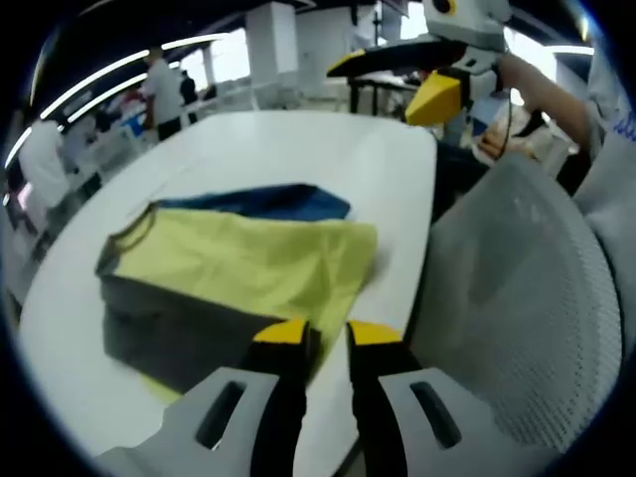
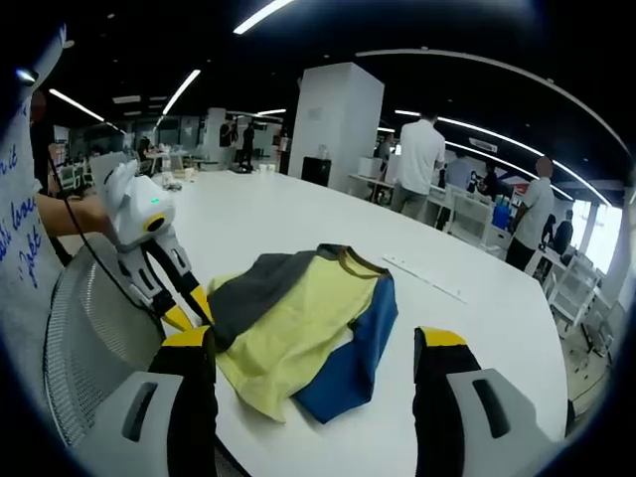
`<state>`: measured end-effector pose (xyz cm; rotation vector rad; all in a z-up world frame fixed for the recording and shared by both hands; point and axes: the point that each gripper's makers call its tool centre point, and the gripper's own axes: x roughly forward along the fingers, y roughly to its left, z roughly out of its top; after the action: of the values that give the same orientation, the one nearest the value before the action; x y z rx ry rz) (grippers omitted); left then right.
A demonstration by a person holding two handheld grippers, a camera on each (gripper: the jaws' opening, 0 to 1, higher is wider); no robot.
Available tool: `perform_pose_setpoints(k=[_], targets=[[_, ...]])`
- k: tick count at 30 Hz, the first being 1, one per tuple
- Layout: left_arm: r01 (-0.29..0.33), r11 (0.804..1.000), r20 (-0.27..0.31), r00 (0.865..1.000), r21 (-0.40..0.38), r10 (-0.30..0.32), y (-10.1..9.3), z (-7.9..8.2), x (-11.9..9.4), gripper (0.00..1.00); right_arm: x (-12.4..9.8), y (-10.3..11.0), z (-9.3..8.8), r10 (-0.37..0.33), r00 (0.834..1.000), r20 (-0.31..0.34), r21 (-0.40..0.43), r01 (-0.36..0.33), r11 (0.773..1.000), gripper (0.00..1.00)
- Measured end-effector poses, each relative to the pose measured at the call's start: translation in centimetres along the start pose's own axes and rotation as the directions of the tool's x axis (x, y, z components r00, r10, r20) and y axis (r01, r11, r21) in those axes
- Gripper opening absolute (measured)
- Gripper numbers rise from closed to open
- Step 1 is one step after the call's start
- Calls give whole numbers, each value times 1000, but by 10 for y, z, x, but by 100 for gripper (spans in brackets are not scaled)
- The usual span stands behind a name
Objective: Fold the garment on the visible template until the final outline fits inside the template.
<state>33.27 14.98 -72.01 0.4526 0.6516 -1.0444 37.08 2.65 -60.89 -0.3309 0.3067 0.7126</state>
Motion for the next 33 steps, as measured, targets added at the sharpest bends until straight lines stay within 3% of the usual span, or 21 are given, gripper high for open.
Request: perform_pose_setpoints(k=[8, 22, 33], targets=[[-4, 1000, -66, 998, 15, 5, 4, -15, 18, 13, -1, 1, -1, -1, 1000, 0, 5, 1, 1000, 80], [-15, 1000, -95, 995, -18, 13, 9, -28, 34, 12, -3, -4, -4, -9, 1000, -2, 22, 9, 1000, 80], [-28, 1000, -122, 992, 6, 29, 12, -38, 42, 11, -2, -4, -3, -5, 1000, 3, 22, 5, 1000, 80]])
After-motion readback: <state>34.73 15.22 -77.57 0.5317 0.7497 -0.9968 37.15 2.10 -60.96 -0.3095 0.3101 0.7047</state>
